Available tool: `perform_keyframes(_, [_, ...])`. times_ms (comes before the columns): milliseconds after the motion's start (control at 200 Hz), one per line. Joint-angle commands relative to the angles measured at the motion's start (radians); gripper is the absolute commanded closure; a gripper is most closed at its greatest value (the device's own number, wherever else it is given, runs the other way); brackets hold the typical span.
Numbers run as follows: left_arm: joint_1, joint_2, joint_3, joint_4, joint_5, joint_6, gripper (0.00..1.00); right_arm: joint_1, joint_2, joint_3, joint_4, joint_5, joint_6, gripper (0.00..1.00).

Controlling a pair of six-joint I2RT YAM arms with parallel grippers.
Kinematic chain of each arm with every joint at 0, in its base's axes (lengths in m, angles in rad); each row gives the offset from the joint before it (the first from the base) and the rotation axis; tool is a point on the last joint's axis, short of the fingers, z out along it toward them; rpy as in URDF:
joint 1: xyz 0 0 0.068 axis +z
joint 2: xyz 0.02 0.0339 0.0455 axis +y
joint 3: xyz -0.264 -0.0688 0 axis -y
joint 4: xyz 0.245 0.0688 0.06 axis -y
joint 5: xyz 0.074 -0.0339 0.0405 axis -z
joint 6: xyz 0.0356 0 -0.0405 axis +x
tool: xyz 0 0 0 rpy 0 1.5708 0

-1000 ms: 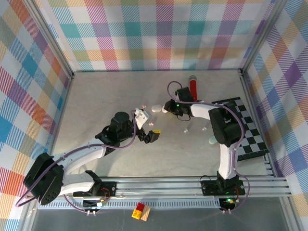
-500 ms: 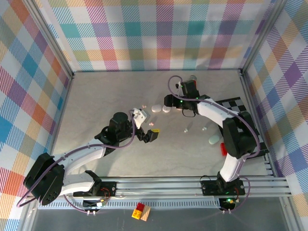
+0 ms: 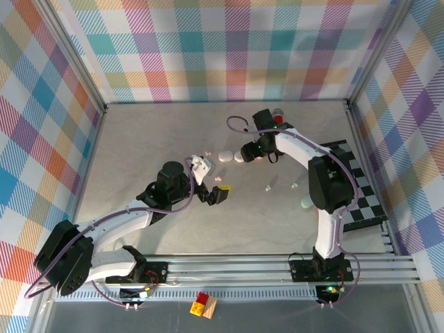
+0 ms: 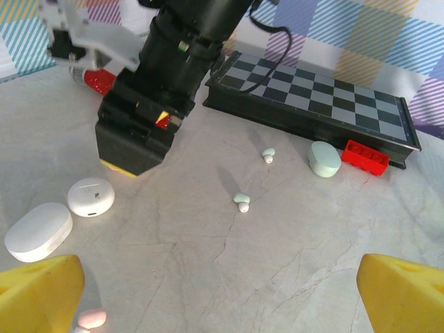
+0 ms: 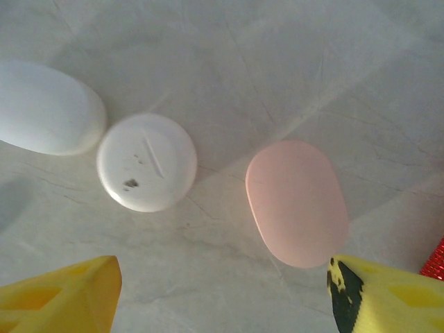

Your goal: Insert the wireless bluetooth earbuds into the charging case

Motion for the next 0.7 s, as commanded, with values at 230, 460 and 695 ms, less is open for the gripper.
perform_keyframes(230, [0.009,-0.003,0.006,0.014,0.021,0.003,0.00,-0.033,0.131,0.163,-0.156,0.012,-0.104,0.24])
perform_keyframes(460, [0.009,0.001,0.011,0.011,0.024,0.004,0.00,-0.054,0.191,0.238,-0.208,-0.017,-0.121,0.24])
perform_keyframes(695, [0.009,0.011,0.016,0.013,0.028,0.003,0.00,-0.060,0.234,0.283,-0.240,-0.047,-0.135,0.32])
